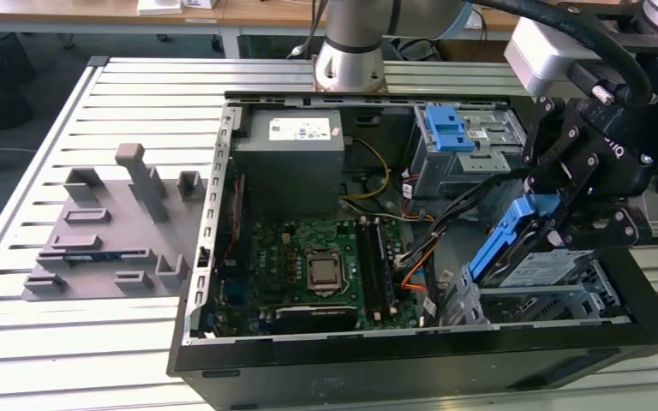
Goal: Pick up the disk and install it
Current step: 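Insert the disk into the insertion slot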
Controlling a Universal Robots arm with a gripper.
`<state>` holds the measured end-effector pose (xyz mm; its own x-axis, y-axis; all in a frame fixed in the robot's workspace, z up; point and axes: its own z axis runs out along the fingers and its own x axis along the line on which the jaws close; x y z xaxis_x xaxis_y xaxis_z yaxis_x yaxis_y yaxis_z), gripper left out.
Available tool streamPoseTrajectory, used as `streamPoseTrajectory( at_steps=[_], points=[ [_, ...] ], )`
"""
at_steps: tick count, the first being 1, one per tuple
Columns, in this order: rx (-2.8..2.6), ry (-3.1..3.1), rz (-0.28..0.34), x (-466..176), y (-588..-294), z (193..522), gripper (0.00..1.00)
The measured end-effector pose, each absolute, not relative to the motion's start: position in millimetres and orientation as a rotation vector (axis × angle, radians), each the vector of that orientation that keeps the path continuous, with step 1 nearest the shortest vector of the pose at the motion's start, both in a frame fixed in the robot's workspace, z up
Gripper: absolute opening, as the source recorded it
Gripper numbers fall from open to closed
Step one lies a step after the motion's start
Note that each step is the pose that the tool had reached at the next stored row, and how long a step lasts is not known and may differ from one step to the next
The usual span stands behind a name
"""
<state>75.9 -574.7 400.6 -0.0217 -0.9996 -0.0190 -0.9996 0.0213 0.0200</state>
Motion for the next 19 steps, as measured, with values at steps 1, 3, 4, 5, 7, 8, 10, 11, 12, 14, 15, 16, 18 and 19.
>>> streamPoseTrajectory(
  at_steps=[1,3,4,5,7,8,10,11,12,14,15,16,18,19],
  points=[
    [2.197,-2.245,-0.043,75.9,-574.7,400.5,0.36],
    [2.197,-2.245,-0.043,75.9,-574.7,400.0,0.36],
    [2.197,-2.245,-0.043,75.9,-574.7,399.8,0.36],
    [2.197,-2.245,-0.043,75.9,-574.7,399.5,0.36],
    [2.197,-2.245,-0.043,75.9,-574.7,399.1,0.36],
    [2.197,-2.245,-0.043,75.9,-574.7,398.9,0.36],
    [2.197,-2.245,-0.043,75.9,-574.7,398.5,0.36],
    [2.197,-2.245,-0.043,75.9,-574.7,398.3,0.36],
    [2.197,-2.245,-0.043,75.9,-574.7,398.1,0.36],
    [2.197,-2.245,-0.043,75.9,-574.7,397.6,0.36],
    [2.197,-2.245,-0.043,75.9,-574.7,397.3,0.36],
    [2.197,-2.245,-0.043,75.9,-574.7,397.0,0.36],
    [2.197,-2.245,-0.043,75.9,-574.7,396.4,0.36],
    [2.197,-2.245,-0.043,75.9,-574.7,396.1,0.36]
  ],
)
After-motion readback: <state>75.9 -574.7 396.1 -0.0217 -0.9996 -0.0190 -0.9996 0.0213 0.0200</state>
